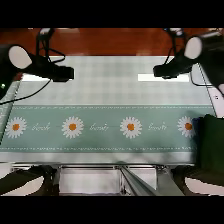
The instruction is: Fold the shirts.
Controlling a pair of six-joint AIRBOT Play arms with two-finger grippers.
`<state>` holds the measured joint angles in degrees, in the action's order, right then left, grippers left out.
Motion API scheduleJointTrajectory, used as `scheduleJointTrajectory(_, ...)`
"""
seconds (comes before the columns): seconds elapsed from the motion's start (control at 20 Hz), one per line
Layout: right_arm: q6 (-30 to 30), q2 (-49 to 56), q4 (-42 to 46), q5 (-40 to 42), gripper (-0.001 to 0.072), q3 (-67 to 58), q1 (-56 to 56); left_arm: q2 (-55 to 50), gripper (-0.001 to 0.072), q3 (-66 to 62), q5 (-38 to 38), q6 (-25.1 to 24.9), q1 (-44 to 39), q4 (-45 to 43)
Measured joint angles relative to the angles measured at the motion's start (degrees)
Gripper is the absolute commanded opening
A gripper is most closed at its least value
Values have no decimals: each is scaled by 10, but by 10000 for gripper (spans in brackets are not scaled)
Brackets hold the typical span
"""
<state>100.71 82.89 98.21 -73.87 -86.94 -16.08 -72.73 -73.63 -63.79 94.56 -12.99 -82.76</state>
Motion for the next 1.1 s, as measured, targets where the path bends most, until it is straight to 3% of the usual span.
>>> scheduleJointTrajectory(0.55, 78, 64, 34, 24, 31, 60, -23, -12, 24, 48, -11, 25, 18, -36)
scheduleJointTrajectory(1.1, 84, 61, 33, 32, 31, 76, -23, -12, 24, 49, -12, 27, 19, -38)
